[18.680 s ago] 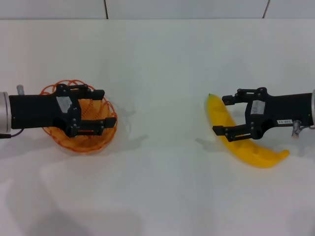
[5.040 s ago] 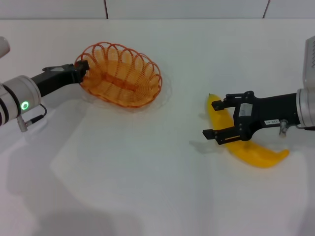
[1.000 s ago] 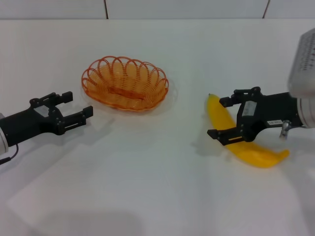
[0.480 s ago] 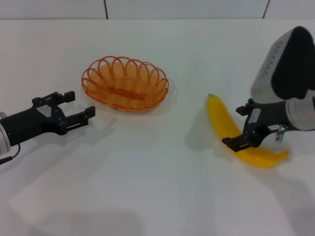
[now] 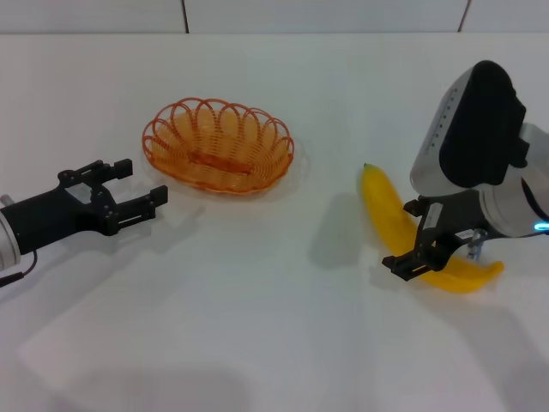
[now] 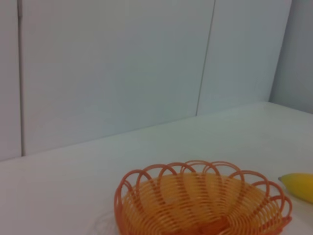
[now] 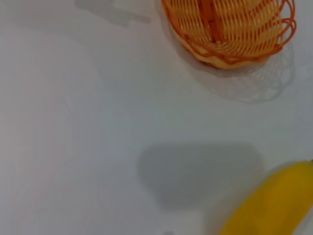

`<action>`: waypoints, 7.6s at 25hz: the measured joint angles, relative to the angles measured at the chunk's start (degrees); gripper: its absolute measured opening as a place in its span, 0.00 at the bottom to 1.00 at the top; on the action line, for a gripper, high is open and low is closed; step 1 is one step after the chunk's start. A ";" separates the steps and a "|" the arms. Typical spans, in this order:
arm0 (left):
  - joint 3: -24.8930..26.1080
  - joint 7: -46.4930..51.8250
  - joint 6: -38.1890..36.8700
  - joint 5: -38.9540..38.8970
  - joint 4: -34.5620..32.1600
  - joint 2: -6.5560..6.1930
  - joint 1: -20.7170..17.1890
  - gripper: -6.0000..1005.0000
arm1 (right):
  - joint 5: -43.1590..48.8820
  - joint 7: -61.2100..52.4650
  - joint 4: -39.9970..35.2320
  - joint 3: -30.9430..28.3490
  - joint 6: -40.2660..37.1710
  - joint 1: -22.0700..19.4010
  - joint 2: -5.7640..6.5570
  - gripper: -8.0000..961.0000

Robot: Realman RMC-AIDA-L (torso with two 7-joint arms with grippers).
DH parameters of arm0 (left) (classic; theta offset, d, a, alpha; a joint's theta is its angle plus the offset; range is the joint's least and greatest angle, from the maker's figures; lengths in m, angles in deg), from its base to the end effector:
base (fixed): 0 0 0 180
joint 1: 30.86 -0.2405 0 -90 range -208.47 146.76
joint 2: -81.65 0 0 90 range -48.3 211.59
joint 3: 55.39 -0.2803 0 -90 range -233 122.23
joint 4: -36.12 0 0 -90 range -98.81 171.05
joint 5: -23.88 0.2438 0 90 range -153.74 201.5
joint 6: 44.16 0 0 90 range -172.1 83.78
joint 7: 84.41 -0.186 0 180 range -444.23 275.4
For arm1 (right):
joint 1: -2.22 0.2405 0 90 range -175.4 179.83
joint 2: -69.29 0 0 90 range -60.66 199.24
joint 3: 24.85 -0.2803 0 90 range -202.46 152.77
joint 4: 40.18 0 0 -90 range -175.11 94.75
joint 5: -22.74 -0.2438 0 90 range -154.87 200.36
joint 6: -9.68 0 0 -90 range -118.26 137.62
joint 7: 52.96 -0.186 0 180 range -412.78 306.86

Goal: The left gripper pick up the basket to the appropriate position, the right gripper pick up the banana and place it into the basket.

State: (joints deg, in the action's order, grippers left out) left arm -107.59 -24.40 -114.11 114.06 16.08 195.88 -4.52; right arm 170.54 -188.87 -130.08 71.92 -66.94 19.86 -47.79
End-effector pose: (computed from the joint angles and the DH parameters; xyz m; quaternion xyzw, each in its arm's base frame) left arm -0.3539 0.3872 -0.0605 -0.9031 -0.2391 -0.2272 0.2751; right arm 0.2292 0.3596 -0.0724 -0.9491 0.1671 -0.1835 0.1940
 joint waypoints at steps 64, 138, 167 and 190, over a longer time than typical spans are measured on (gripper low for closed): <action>0.00 -0.16 2.72 0.17 0.00 1.47 0.94 0.80 | -17.79 16.39 1.53 -2.88 13.31 3.72 0.18 0.50; -0.08 -3.83 2.58 0.39 0.01 2.28 0.41 0.80 | -34.56 28.32 26.98 15.30 46.99 16.33 -0.10 0.75; 0.19 -7.15 2.26 -1.52 0.57 2.73 -0.68 0.80 | -52.57 49.32 26.46 -9.60 14.87 5.18 0.18 0.74; 0.16 -7.55 2.10 -2.20 0.71 2.68 -0.77 0.80 | -53.59 57.40 40.95 -16.08 13.86 5.87 0.59 0.75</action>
State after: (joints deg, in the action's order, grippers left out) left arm -107.44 -31.95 -112.01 111.85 16.79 198.56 -5.29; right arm 116.95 -131.46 -89.14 55.84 -53.08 25.73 -47.20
